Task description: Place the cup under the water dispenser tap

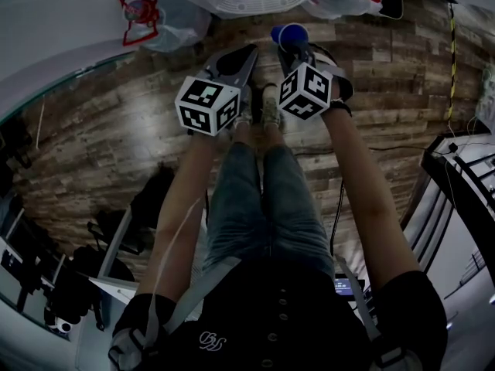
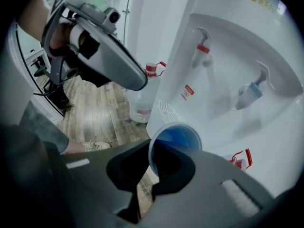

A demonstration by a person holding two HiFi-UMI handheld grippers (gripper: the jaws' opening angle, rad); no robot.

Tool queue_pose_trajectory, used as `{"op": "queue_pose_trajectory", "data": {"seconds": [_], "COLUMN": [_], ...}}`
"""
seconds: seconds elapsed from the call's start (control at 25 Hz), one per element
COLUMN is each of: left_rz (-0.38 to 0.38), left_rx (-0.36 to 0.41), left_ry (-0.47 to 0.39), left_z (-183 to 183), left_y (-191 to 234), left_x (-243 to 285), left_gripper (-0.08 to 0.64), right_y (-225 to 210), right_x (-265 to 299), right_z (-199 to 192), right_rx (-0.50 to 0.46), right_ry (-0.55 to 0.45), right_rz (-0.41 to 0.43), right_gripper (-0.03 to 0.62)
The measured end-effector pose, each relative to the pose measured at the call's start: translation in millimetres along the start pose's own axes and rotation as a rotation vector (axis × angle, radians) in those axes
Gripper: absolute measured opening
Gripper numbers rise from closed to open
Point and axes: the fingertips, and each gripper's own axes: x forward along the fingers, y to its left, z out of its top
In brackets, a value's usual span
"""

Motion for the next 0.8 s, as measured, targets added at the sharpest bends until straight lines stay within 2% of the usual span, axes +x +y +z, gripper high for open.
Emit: {"op": "queue_pose_trajectory", "data": {"seconds": [0.16,0.36,0.8], "left_rz": [0.007,-0.005,0.027], "left_rx": [-0.004,0.015,-0.006], "left_ry": [0.013,0.016,-0.004], "left_z": [-3.9,-1.6,6.9], "left_y": [3.5,1.7,10.5], "left_x": [6.0,15.5,29.0], "left_gripper": [-0.002,-0.002,-0.002], "right_y": [-17.9,-35.7,-64.1], "right_x": [7.9,17.1,33.1], "right_z": [-4.1,-3.9,4.4], "right_rx": [0.016,-0.053,-0.08], "right_ry": [0.007,0.033,0.042], "right_rz": [-0.03,-0.069,-0.084], "right_gripper": [0.005,0.005,0.005]}}
